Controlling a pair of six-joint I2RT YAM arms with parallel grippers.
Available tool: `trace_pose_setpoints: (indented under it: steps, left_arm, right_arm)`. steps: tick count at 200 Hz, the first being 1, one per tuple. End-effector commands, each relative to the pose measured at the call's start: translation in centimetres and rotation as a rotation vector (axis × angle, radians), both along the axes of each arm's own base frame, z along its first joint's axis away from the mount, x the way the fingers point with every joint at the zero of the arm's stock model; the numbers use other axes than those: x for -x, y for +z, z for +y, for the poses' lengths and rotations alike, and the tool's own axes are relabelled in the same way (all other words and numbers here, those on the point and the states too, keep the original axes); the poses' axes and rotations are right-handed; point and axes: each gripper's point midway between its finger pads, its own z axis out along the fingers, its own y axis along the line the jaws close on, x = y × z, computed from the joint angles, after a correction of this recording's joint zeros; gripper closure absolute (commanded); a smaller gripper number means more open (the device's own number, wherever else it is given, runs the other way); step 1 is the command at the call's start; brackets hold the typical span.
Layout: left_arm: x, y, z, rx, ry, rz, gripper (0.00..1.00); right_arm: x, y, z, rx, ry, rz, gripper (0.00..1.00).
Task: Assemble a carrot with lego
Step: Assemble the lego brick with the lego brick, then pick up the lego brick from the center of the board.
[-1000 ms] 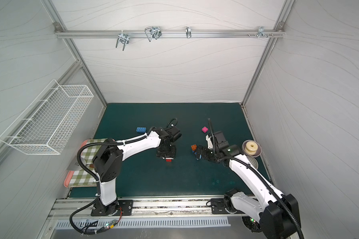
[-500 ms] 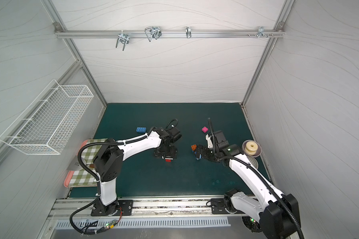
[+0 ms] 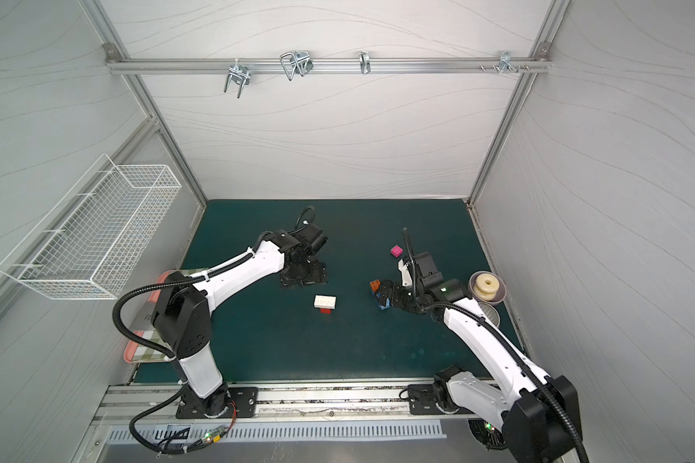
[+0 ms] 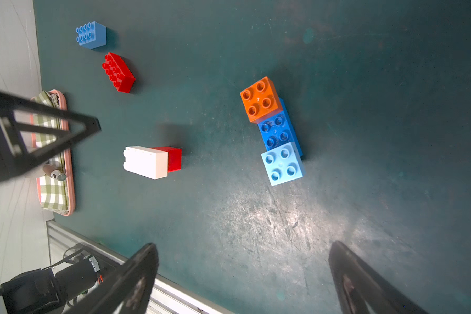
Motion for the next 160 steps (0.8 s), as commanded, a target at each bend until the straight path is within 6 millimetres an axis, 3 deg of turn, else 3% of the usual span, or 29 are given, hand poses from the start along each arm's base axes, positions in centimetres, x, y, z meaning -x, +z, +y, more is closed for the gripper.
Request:
trace_pose_setpoints:
  steps: [1, 53, 115, 160]
  left_arm:
    - [-1.7, -1.3, 0.4, 0.068, 0.004, -0.022, 0.09]
    - [-5.0, -5.5, 2.7, 0.072, 0.059, -0.038, 0.09]
    - [-7.7, -8.0, 1.3, 0.102, 0.042, -0.057, 0.09]
    - [-9.6, -8.3, 0.2, 0.125, 0.041, -0.080, 0.08]
  right_arm:
    - [-0.3, 0.9, 0.1, -0.018, -0.011, -0.012, 0.01]
    - [-0.3, 0.9, -0.2, -0.003, -0.013, -0.016, 0.01]
    - [-0.8, 1.2, -0.5, 0.024, -0.014, -0.023, 0.01]
    - [-1.2, 1.3, -0.7, 0.035, -0.020, -0.024, 0.01]
